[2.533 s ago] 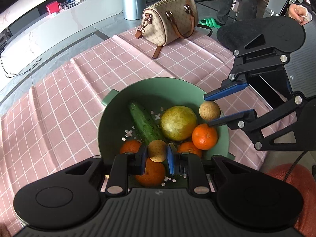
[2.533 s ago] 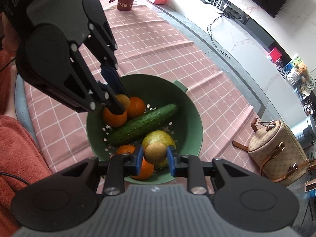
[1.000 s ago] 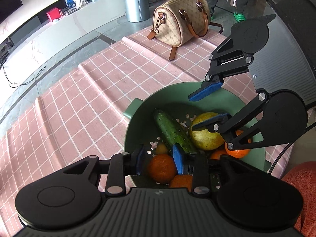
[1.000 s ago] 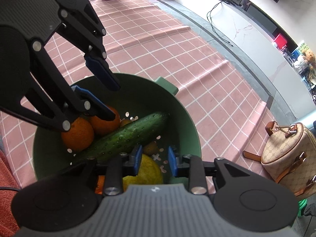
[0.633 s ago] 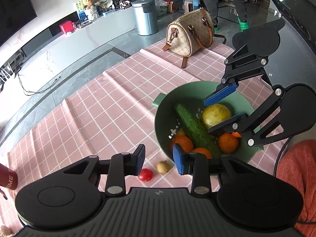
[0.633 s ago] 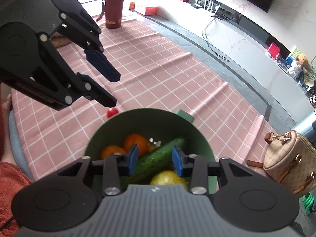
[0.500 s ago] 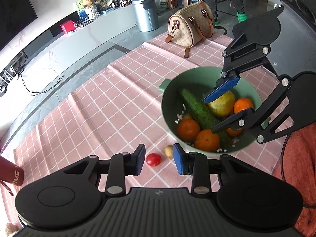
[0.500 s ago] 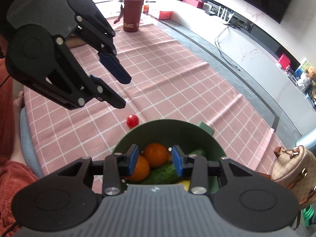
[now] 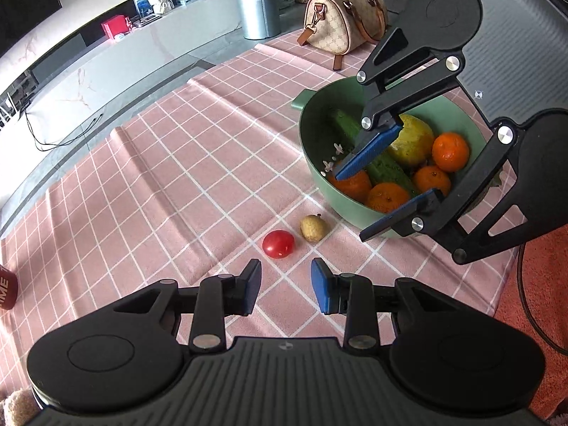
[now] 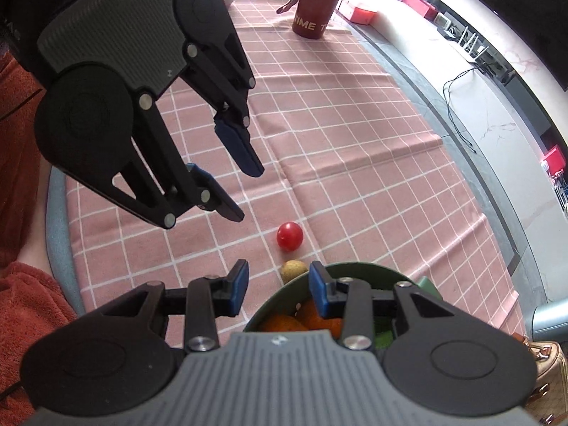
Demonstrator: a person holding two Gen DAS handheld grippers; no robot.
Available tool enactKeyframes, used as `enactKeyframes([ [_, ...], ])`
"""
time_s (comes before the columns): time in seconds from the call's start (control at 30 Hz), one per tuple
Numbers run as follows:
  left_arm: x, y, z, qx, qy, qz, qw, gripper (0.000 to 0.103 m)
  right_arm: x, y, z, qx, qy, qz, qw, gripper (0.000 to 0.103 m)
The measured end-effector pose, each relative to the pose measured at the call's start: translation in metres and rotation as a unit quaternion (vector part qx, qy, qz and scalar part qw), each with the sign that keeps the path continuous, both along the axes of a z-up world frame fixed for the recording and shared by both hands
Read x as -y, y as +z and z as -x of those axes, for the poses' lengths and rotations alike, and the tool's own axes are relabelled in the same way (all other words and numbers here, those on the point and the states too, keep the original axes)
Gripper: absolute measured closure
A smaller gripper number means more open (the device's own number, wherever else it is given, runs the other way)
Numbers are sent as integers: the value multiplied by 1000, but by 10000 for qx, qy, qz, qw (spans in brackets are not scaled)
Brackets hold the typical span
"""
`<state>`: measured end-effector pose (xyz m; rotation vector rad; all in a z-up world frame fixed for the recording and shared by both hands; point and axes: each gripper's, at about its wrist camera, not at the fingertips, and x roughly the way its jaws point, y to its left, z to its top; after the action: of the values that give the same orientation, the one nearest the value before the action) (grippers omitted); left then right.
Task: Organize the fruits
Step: 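Move both grippers back to the red tomato and the last kiwi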
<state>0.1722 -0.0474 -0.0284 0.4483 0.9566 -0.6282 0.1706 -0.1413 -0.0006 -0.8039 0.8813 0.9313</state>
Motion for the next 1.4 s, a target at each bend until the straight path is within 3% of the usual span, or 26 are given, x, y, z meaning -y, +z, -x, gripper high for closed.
enactKeyframes([
  [0.13,1,-14,-10,-62,-12,172,9998,63,-5,0,-11,-47,33,61,10000,69],
  [0.6,11,-57,-45,-284,-94,164,9994,63,-11,-11,-44,-261,197,268,9991,69],
  [0.8,13,-60,-51,-434,-215,250,9985,64,-16,-12,-54,-488,391,416,9972,68],
  [0.9,13,-62,-50,-522,-288,286,9978,71,-22,-15,-57,-624,548,574,9949,68],
  [1.07,1,-59,-51,-801,-79,404,9959,72,-31,-24,-62,-850,696,754,9911,69],
  [1.4,-25,-45,-41,-1063,-89,-49,9943,72,-54,-50,-64,-1212,1020,1356,9780,69],
])
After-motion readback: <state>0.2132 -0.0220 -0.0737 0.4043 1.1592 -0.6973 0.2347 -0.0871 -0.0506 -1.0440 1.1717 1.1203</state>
